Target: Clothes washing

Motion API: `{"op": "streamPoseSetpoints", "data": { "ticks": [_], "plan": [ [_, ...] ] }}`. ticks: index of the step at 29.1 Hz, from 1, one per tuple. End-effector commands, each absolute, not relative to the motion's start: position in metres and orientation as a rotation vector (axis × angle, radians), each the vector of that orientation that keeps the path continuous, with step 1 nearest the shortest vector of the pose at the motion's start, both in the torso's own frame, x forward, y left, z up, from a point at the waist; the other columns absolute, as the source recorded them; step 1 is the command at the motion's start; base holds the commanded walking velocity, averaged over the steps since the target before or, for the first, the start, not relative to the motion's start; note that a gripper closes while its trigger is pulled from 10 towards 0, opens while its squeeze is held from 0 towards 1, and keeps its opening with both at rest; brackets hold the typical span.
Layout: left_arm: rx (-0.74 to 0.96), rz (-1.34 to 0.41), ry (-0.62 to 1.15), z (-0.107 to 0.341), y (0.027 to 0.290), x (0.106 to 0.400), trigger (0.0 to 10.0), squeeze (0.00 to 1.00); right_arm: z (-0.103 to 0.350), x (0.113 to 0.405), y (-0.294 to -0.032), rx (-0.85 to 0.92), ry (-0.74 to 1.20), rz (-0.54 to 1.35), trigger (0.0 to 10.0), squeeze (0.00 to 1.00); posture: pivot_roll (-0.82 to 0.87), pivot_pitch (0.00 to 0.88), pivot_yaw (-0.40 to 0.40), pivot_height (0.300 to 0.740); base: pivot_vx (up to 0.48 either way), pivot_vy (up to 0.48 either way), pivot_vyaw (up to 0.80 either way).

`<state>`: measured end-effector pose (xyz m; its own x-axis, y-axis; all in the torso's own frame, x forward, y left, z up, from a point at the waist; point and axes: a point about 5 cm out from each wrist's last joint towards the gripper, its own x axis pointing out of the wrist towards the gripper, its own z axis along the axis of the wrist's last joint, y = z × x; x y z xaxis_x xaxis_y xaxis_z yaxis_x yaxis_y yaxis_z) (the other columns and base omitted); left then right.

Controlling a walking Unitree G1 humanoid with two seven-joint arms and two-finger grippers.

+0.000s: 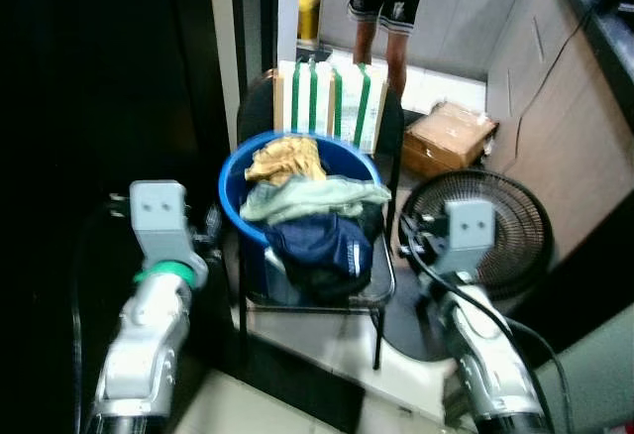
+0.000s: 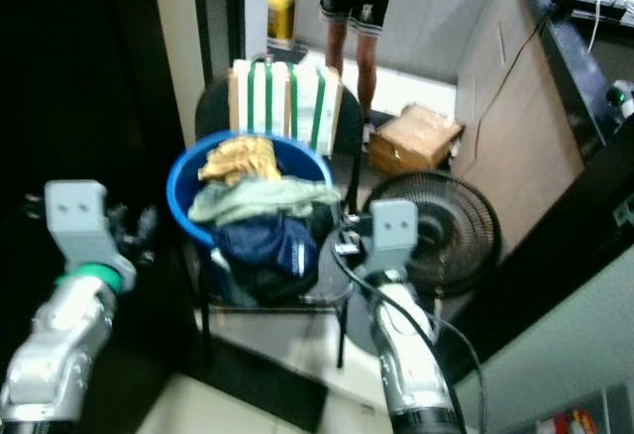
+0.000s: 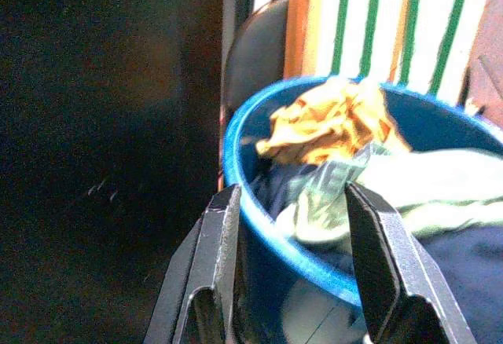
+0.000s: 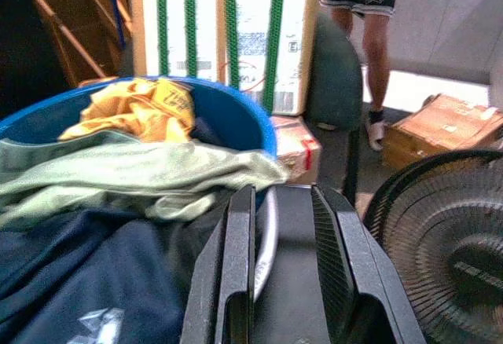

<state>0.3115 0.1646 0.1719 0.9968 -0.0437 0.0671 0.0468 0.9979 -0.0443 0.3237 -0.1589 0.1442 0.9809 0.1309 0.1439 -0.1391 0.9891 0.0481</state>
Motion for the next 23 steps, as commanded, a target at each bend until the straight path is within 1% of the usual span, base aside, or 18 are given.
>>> {"op": "streamPoseSetpoints", "data": {
  "ticks": [1, 19, 23],
  "plan": [
    [-0.042, -0.025, -0.048, 0.1667, 0.1707, 0.3091, 10.0, 0.00, 0.1414, 0.3223, -0.1569, 0.065, -0.132, 0.137, 10.0, 0.00, 0.10, 0.047, -0.006, 0.740, 0.368, 0.000, 0.00],
    [-0.040, -0.028, -0.050, 0.1680, 0.1706, 0.3113, 10.0, 0.00, 0.1445, 0.3247, -0.1573, 0.069, -0.142, 0.134, 10.0, 0.00, 0.10, 0.052, 0.000, 0.740, 0.359, 0.000, 0.00],
    [-0.052, -0.027, -0.050, 0.1685, 0.1702, 0.3118, 10.0, 0.00, 0.1485, 0.3251, -0.1531, 0.085, -0.163, 0.160, 10.0, 0.00, 0.10, 0.052, 0.001, 0.740, 0.000, 0.000, 0.00]
  ]
}}
